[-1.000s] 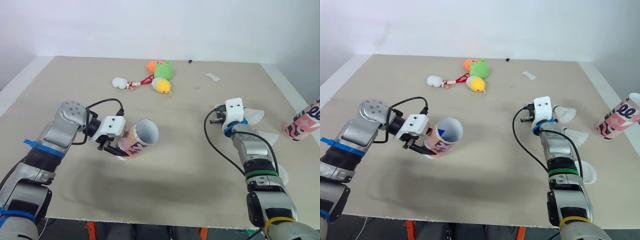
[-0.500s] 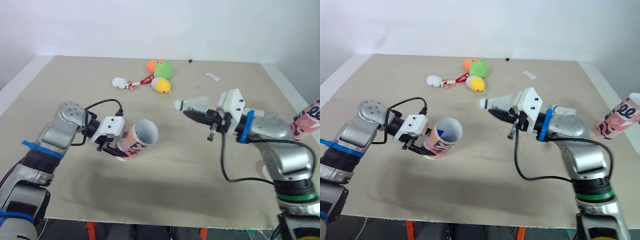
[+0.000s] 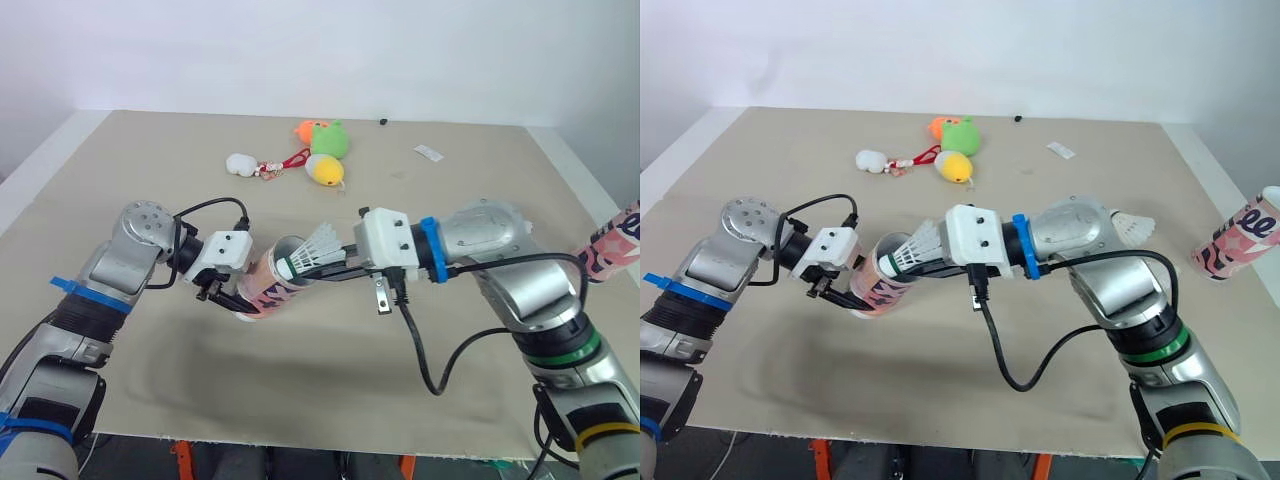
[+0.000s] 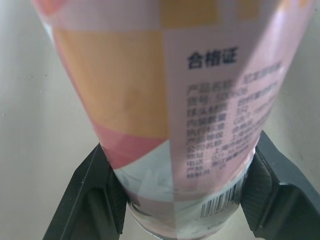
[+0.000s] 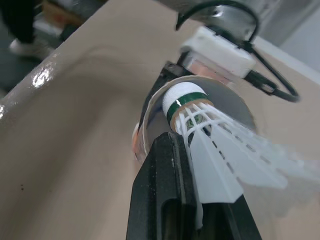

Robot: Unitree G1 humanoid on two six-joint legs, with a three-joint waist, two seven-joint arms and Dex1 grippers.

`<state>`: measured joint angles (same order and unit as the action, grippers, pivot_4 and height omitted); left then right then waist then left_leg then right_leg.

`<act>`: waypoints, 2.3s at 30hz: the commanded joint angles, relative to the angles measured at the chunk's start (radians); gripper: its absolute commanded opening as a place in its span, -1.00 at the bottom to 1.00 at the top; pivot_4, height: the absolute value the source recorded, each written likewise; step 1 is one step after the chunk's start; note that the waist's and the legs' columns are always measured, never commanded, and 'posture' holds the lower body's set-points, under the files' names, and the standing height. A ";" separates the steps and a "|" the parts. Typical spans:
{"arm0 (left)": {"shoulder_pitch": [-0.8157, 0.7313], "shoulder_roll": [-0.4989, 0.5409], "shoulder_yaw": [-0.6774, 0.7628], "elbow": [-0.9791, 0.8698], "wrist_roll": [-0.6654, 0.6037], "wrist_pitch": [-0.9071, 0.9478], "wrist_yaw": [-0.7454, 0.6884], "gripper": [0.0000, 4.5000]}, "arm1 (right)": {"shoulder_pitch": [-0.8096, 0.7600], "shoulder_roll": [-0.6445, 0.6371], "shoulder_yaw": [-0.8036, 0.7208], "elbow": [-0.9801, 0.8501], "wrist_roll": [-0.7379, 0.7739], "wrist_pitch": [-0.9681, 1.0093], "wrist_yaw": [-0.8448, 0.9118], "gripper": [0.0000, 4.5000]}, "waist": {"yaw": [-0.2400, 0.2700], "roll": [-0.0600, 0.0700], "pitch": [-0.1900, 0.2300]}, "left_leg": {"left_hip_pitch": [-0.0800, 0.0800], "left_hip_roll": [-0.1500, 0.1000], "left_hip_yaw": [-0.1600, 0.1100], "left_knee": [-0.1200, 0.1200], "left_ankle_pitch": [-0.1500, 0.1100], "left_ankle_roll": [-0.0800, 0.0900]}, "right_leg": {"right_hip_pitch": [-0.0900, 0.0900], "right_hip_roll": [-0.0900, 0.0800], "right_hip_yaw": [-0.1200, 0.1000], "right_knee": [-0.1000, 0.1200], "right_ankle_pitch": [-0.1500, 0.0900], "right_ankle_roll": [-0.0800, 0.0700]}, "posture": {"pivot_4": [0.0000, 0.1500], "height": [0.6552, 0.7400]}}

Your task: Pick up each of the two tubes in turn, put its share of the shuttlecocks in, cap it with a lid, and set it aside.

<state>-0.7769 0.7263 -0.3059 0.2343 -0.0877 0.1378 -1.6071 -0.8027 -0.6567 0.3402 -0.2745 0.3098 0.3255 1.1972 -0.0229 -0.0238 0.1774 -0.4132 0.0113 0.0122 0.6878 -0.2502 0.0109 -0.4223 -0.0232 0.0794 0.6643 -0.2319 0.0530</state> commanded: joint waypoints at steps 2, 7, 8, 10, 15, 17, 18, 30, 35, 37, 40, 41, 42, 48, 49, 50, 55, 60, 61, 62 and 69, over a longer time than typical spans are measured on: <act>0.000 0.000 -0.010 -0.009 0.003 0.007 0.001 0.10 | -0.055 0.034 0.016 0.050 -0.033 -0.024 0.031 -0.99 | 0.000 0.000 0.000 | 0.000 0.000 0.000 0.000 0.000 0.000 | 0.000 0.000 0.000 0.000 0.000 -0.001 | 1.00 0.82; 0.010 0.003 -0.007 -0.020 0.001 0.011 0.007 0.10 | -0.078 0.037 -0.055 0.019 0.097 0.084 0.090 -0.08 | 0.000 0.000 0.000 | 0.000 0.000 -0.001 0.000 0.000 0.000 | 0.000 0.000 -0.001 0.001 0.001 -0.001 | 1.00 0.82; 0.012 0.004 -0.007 -0.022 0.000 0.012 0.007 0.10 | -0.075 0.026 -0.077 0.007 0.136 0.115 0.104 0.13 | 0.000 0.000 0.000 | 0.000 0.000 -0.001 0.000 0.000 0.000 | 0.000 0.000 -0.001 0.001 0.001 -0.001 | 1.00 0.82; 0.017 0.004 -0.007 -0.026 -0.002 0.014 0.009 0.10 | -0.055 -0.011 -0.143 -0.008 0.214 0.169 0.128 0.13 | 0.000 0.000 0.000 | 0.000 0.000 -0.002 0.000 0.000 0.000 | 0.000 -0.001 -0.002 0.001 0.001 -0.001 | 1.00 0.82; 0.027 -0.001 -0.011 -0.035 -0.006 0.018 0.014 0.10 | 0.075 -0.124 -0.344 -0.053 0.342 0.275 0.084 0.13 | 0.003 0.000 0.000 | -0.002 -0.001 -0.006 0.001 0.000 0.000 | 0.000 -0.002 -0.006 0.000 0.001 -0.001 | 1.00 0.82; 0.034 -0.002 -0.010 -0.041 -0.008 0.020 0.017 0.10 | 0.165 -0.179 -0.420 -0.083 0.354 0.302 0.054 0.13 | 0.003 0.000 0.000 | -0.003 -0.001 -0.007 0.000 0.000 0.000 | 0.000 -0.002 -0.006 0.000 0.001 -0.002 | 1.00 0.82; 0.036 -0.003 -0.010 -0.041 -0.008 0.019 0.018 0.10 | 0.229 -0.210 -0.456 -0.088 0.329 0.300 0.032 0.13 | 0.004 0.000 0.000 | -0.003 -0.001 -0.008 0.000 0.000 0.000 | 0.000 -0.002 -0.007 0.000 0.000 -0.002 | 1.00 0.82; 0.051 -0.041 -0.028 -0.041 -0.009 0.015 0.013 0.10 | 0.935 -0.247 -1.017 -0.122 0.236 0.342 -0.158 0.13 | 0.005 0.005 -0.003 | -0.002 -0.003 -0.009 0.001 0.000 0.000 | 0.004 -0.002 -0.007 0.000 -0.002 0.001 | 1.00 0.82; 0.041 -0.055 -0.031 -0.028 -0.003 0.003 0.012 0.10 | 1.003 -0.241 -1.038 -0.010 0.188 0.301 -0.179 0.13 | 0.003 0.004 -0.003 | 0.011 -0.003 -0.007 0.001 0.000 0.000 | 0.015 -0.002 -0.004 -0.002 -0.006 0.007 | 1.00 0.82; 0.042 -0.055 -0.031 -0.026 -0.002 0.000 0.013 0.10 | 0.999 -0.239 -1.024 0.057 0.167 0.280 -0.201 0.13 | 0.003 0.004 -0.003 | 0.011 -0.003 -0.007 0.001 0.000 0.000 | 0.016 -0.002 -0.004 -0.003 -0.006 0.005 | 1.00 0.82; 0.046 -0.053 -0.029 -0.028 -0.002 -0.001 0.014 0.10 | 0.949 -0.237 -0.992 0.149 0.149 0.248 -0.229 0.13 | 0.003 0.005 -0.003 | 0.011 -0.003 -0.006 0.001 0.000 0.000 | 0.015 -0.002 -0.003 -0.003 -0.005 0.006 | 1.00 0.82; 0.047 -0.051 -0.028 -0.030 -0.003 0.000 0.015 0.10 | 0.927 -0.238 -0.975 0.185 0.137 0.234 -0.240 0.13 | 0.001 0.005 -0.003 | 0.011 -0.003 -0.006 0.001 0.000 0.000 | 0.015 -0.002 -0.003 -0.003 -0.004 0.009 | 1.00 0.82; 0.048 -0.049 -0.026 -0.032 -0.003 0.001 0.016 0.10 | 0.901 -0.242 -0.956 0.235 0.119 0.217 -0.253 0.13 | 0.001 0.005 -0.003 | 0.011 -0.003 -0.005 0.001 0.000 0.000 | 0.015 -0.002 -0.003 -0.003 -0.004 0.009 | 1.00 0.82; 0.054 -0.039 -0.021 -0.042 -0.007 0.006 0.019 0.10 | 0.764 -0.250 -0.858 0.423 0.065 0.154 -0.290 0.13 | 0.002 0.007 -0.004 | 0.010 -0.003 -0.005 0.000 0.000 0.000 | 0.015 -0.002 -0.003 -0.004 -0.004 0.009 | 1.00 0.82; 0.055 -0.039 -0.021 -0.043 -0.007 0.008 0.020 0.10 | 0.735 -0.247 -0.828 0.454 0.049 0.143 -0.297 0.13 | 0.001 0.008 -0.004 | 0.010 -0.003 -0.004 0.000 0.000 0.000 | 0.015 -0.002 -0.003 -0.004 -0.004 0.009 | 1.00 0.82; 0.055 -0.038 -0.020 -0.045 -0.007 0.009 0.020 0.10 | 0.706 -0.244 -0.802 0.484 0.036 0.134 -0.304 0.13 | 0.001 0.008 -0.004 | 0.010 -0.003 -0.004 0.000 0.000 0.000 | 0.015 -0.002 -0.002 -0.004 -0.004 0.009 | 1.00 0.82; 0.057 -0.032 -0.017 -0.055 -0.011 0.018 0.021 0.10 | 0.576 -0.233 -0.716 0.595 -0.007 0.103 -0.335 0.13 | 0.001 0.008 -0.004 | 0.010 -0.003 -0.002 0.000 0.000 0.001 | 0.015 -0.002 -0.002 -0.005 -0.003 0.009 | 1.00 0.82; 0.061 -0.026 -0.013 -0.065 -0.011 0.027 0.024 0.10 | 0.514 -0.229 -0.678 0.647 -0.027 0.085 -0.347 -0.21 | 0.001 0.008 -0.004 | 0.010 -0.003 -0.001 0.000 0.000 0.001 | 0.014 -0.002 -0.002 -0.005 -0.004 0.009 | 1.00 0.82; 0.065 -0.023 -0.011 -0.070 -0.012 0.030 0.026 0.10 | 0.530 -0.236 -0.686 0.608 -0.007 0.088 -0.325 -0.55 | 0.001 0.008 -0.004 | 0.009 -0.003 -0.001 0.000 0.000 0.001 | 0.014 -0.002 -0.002 -0.005 -0.003 0.008 | 1.00 0.82; 0.068 -0.020 -0.010 -0.074 -0.013 0.032 0.027 0.10 | 0.547 -0.243 -0.697 0.562 0.016 0.095 -0.297 -0.60 | 0.001 0.008 -0.004 | 0.009 -0.003 -0.001 0.000 0.000 0.001 | 0.014 -0.002 -0.002 -0.005 -0.003 0.008 | 1.00 0.82; 0.073 -0.012 -0.007 -0.078 -0.017 0.037 0.031 0.10 | 0.635 -0.309 -0.750 0.099 0.264 0.241 -0.112 -0.97 | -0.001 0.011 -0.004 | 0.009 -0.003 -0.004 0.000 -0.002 0.004 | 0.013 -0.002 -0.001 -0.005 -0.004 0.008 | 1.00 0.82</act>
<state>-0.7139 0.7117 -0.3017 0.1664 -0.1074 0.1732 -1.5765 -0.1558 -0.9326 -0.3697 -0.0421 0.4957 0.5358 1.0478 -0.0234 -0.0126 0.1736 -0.4040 0.0092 0.0088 0.6877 -0.2522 0.0149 -0.4090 -0.0244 0.0786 0.6592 -0.2365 0.0619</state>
